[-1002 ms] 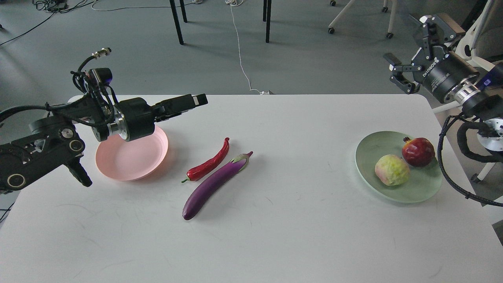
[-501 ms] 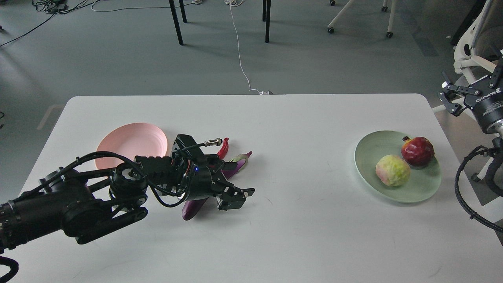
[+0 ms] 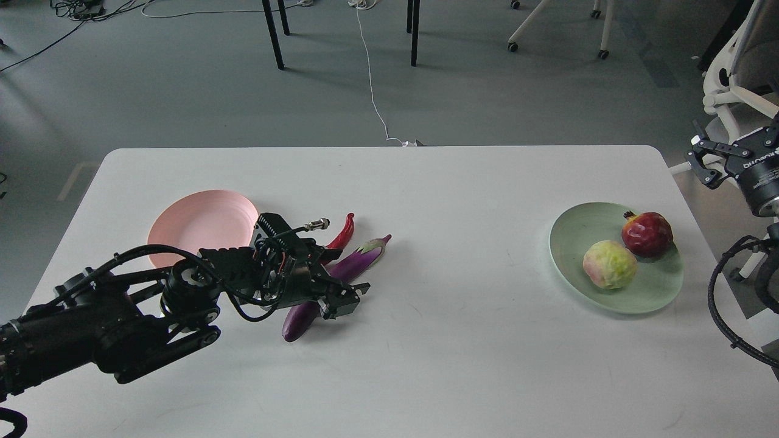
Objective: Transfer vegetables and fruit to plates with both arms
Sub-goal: 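Grasp the eggplant with the left gripper and place it on the pink plate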
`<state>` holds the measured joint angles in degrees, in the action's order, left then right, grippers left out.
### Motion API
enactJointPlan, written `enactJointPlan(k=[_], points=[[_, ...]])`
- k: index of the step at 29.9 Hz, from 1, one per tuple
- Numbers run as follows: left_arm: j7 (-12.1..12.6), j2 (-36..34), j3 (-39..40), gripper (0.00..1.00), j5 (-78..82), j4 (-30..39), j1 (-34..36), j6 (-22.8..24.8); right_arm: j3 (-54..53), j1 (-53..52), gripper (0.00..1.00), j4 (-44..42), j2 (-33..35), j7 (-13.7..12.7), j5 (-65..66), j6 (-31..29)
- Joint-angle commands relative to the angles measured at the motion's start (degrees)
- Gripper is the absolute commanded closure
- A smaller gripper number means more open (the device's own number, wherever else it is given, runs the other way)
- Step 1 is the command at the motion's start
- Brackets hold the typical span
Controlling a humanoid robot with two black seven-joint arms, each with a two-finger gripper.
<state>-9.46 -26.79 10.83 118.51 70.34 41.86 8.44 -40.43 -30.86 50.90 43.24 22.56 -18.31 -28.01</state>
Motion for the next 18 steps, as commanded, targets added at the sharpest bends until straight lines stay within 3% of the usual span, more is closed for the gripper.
enactJointPlan(k=[1, 9, 13, 18], points=[[0.14, -0.11, -0.02, 0.5, -0.21, -0.03, -0.73, 0.35, 0.0, 0.01, 0.01, -0.01, -0.08, 0.03, 0.03, 0.01], [-0.48, -2.12, 0.59, 0.8, -0.21, 0.67, -1.43, 0.53, -0.18, 0.01, 0.01, -0.01, -0.26, 0.03, 0.03, 0.01], [-0.48, -4.67, 3.66, 0.81, -0.47, 4.35, -1.17, 0.7, -0.79, 0.01, 0.01, -0.01, -0.26, 0.03, 0.03, 0.01], [-0.74, -13.71, 7.01, 0.81, -6.43, 8.58, -1.08, 0.53, -1.32, -0.25, 0.01, 0.08, -0.26, -0.06, 0.03, 0.01]])
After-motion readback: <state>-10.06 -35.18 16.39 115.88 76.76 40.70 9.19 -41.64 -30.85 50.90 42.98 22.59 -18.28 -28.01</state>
